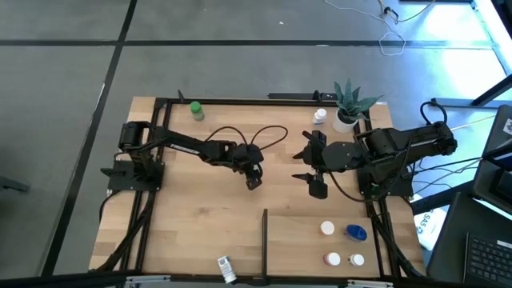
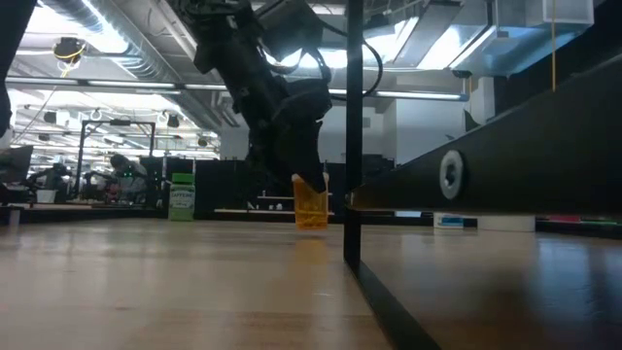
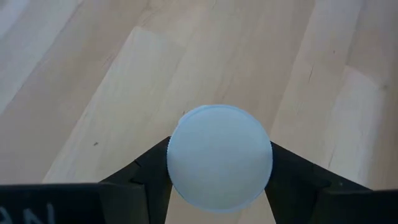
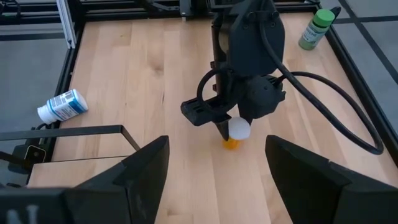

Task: Pick and place medicine bottles onto shelf by color
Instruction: Move the orange pill bottle from the bottom to the center

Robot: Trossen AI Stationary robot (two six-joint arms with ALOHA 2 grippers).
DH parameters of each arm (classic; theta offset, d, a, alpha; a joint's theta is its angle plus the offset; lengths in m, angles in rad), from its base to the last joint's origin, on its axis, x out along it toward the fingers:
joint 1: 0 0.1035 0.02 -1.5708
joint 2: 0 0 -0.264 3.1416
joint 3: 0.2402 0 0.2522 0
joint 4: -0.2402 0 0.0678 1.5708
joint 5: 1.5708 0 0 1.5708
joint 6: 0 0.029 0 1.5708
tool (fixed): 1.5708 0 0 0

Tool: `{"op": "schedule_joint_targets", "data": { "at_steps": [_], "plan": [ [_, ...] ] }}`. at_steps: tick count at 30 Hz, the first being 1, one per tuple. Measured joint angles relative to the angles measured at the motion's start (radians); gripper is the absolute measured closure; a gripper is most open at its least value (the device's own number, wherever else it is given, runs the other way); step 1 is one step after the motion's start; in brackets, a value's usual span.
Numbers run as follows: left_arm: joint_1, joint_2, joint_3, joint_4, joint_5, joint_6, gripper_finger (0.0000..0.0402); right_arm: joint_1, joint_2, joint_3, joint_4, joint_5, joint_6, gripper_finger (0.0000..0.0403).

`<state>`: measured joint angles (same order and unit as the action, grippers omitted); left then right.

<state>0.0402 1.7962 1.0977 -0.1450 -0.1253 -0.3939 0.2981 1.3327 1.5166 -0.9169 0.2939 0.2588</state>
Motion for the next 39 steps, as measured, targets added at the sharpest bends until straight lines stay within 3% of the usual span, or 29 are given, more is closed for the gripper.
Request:
{"op": "schedule_joint_targets", "data": {
  "at_steps": [39],
  "plan": [
    [0.003, -0.001, 0.000, 0.000, 0.014, -0.154, 0.0201, 0.000, 0.000, 0.000, 0.000, 0.000, -0.002, 0.0135]
  ]
}}
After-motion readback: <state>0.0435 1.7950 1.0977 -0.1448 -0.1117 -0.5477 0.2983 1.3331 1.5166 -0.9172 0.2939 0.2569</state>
